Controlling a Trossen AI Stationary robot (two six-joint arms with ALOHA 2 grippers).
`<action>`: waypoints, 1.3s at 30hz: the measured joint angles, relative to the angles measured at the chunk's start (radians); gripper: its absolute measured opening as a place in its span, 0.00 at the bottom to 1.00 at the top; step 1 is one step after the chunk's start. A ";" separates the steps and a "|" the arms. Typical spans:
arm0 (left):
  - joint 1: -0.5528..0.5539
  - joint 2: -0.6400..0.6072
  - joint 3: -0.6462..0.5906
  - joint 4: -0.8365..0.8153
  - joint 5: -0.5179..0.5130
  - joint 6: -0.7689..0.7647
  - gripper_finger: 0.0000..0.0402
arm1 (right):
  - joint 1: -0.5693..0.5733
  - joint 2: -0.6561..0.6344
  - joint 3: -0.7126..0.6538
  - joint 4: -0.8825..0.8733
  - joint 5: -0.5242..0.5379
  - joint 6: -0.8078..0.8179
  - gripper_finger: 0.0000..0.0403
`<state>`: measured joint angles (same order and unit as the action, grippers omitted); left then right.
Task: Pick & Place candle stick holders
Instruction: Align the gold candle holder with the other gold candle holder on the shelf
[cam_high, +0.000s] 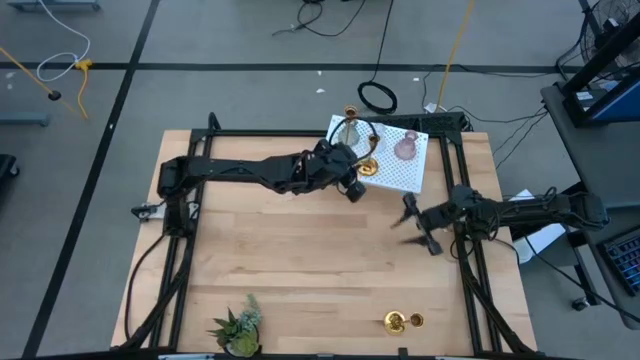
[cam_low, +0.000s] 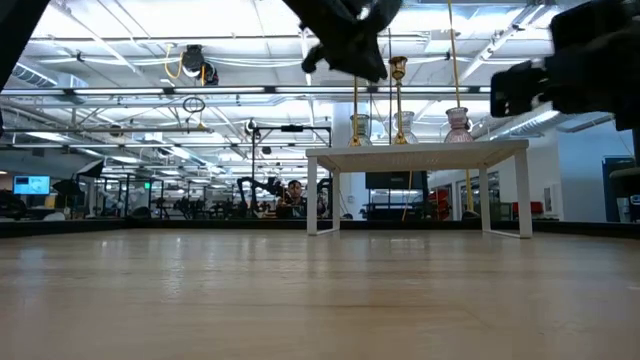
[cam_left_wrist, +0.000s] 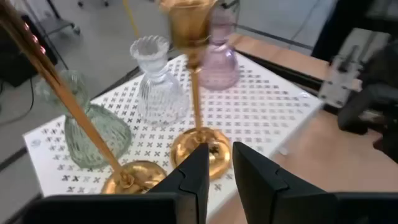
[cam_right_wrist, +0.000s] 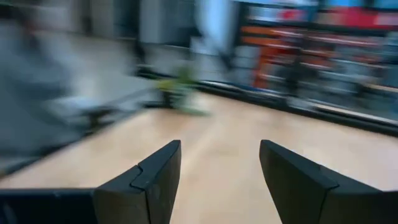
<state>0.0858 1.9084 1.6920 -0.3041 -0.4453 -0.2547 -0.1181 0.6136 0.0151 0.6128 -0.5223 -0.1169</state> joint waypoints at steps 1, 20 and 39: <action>-0.008 -0.011 0.000 -0.013 0.000 0.010 0.19 | 0.000 0.000 0.000 0.000 -0.087 0.003 0.52; -0.119 -0.274 0.000 -0.392 -0.140 0.053 0.19 | 0.306 0.116 0.066 0.008 -0.189 0.009 0.52; -0.214 -0.363 0.000 -0.590 -0.341 -0.098 0.19 | 0.654 0.486 0.158 0.333 -0.033 0.082 0.52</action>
<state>-0.1280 1.5455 1.6924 -0.8941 -0.7868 -0.3531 0.5357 1.0991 0.1730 0.9463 -0.5549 -0.0353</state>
